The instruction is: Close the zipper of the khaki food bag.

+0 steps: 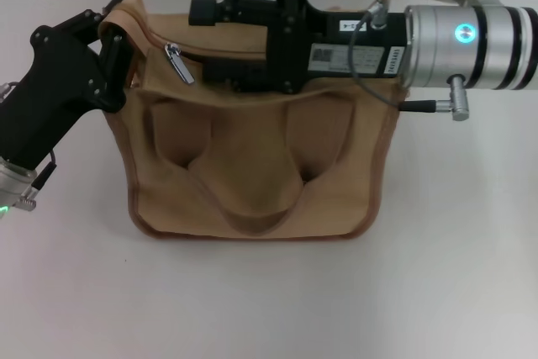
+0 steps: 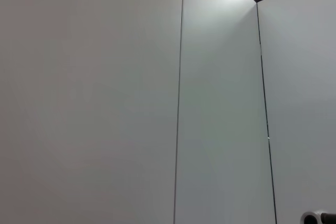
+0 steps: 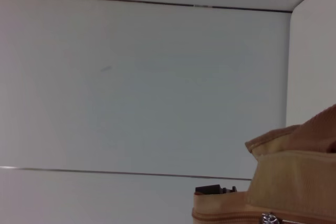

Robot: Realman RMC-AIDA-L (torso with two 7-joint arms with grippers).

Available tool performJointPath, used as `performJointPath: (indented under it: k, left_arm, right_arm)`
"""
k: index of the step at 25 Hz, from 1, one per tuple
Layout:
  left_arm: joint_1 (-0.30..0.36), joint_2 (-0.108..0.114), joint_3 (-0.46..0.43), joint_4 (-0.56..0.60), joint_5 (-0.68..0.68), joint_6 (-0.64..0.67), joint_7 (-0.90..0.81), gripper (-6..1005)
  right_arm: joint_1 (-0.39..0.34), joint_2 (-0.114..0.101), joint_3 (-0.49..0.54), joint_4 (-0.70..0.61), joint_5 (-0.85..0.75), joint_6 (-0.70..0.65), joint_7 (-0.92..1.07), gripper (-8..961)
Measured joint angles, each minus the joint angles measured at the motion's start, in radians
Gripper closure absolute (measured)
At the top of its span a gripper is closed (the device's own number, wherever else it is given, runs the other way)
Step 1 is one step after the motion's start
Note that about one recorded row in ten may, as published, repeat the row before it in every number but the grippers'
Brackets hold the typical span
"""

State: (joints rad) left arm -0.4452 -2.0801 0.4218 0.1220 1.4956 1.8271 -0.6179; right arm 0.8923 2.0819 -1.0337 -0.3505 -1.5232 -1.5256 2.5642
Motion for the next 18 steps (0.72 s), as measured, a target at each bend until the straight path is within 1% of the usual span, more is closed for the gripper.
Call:
performJointPath:
  k: [3, 9, 13, 15, 18]
  left_arm:
    - [-0.009, 0.0, 0.0, -0.007, 0.0, 0.002, 0.0, 949]
    - [-0.015, 0.0, 0.0, -0.013, 0.0, 0.002, 0.0, 947]
    - [-0.017, 0.0, 0.0, -0.014, -0.002, 0.003, 0.0, 945]
    - [-0.021, 0.0, 0.0, -0.014, -0.002, 0.004, 0.0, 944]
    - [-0.027, 0.0, 0.0, -0.015, -0.002, 0.005, 0.0, 943]
  right_arm:
    - [0.024, 0.001, -0.05, -0.006, 0.0, 0.02, -0.046, 164]
    - [0.028, 0.003, -0.058, -0.006, 0.003, 0.042, -0.143, 164]
    - [0.029, 0.003, -0.054, -0.009, 0.004, 0.056, -0.248, 164]
    - [0.029, 0.003, -0.055, -0.013, 0.004, 0.056, -0.263, 164]
    - [0.031, 0.004, -0.079, -0.037, 0.005, 0.04, -0.344, 165]
